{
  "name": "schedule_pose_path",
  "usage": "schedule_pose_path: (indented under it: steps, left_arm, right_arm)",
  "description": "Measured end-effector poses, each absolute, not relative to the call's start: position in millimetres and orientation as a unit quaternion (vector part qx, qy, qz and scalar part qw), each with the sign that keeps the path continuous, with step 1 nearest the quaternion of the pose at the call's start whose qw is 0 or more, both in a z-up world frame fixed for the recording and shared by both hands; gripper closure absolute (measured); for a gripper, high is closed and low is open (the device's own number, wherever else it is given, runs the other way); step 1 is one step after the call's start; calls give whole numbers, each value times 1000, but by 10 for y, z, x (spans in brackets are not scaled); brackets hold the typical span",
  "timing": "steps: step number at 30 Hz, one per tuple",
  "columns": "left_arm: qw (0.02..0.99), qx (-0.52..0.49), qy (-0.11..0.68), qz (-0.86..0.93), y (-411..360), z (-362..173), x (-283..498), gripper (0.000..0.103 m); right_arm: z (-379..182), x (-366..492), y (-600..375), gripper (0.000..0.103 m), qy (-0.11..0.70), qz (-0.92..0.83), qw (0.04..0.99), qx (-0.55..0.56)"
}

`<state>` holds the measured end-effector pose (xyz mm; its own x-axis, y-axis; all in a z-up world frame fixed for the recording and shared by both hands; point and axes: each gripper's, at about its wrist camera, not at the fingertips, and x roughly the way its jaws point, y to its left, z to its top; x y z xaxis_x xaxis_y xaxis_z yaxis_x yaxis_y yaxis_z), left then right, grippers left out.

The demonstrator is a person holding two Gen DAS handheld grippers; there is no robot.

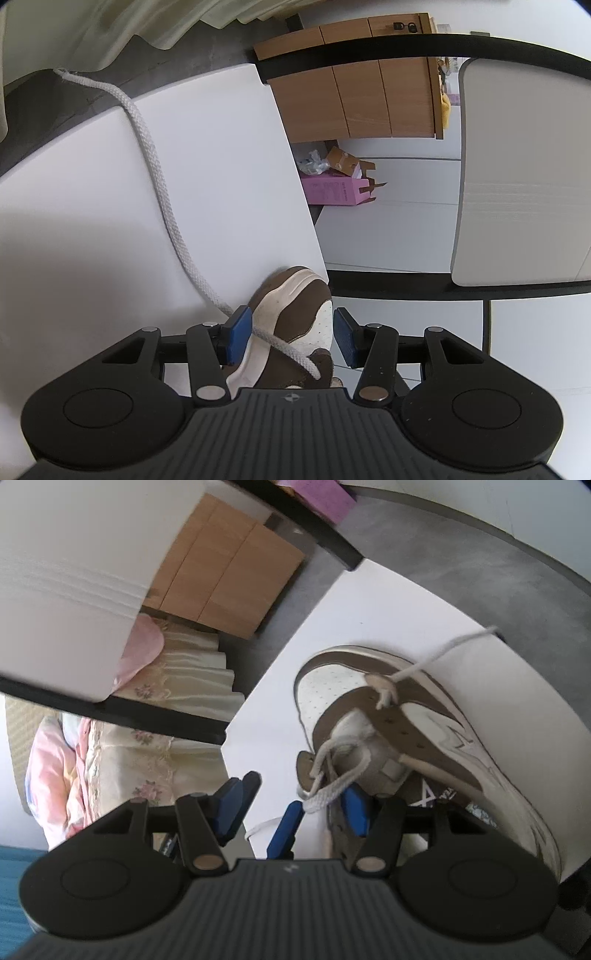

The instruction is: Lace up shoes with both hands

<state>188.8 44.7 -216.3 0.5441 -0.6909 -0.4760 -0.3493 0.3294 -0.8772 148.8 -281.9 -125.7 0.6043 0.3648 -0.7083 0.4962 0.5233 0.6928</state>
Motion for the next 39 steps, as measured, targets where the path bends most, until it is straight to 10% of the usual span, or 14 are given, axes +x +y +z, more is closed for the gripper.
schedule_pose_path:
  steps: [26,33,39]
  left_arm:
    - [643,-592,471,-116,311,-2276,1851,50]
    - [626,-613,470,-101,315,-2397,1811,52]
    - [616,-620,476,-96,257,-2440,1818,71]
  right_arm:
    - [-710,1354,-2995,45,293,116,884,346]
    - [-889,1178,-3397,44,372,-43,885,276]
    - [-989,1013,-3375,44,389,-10,886,250]
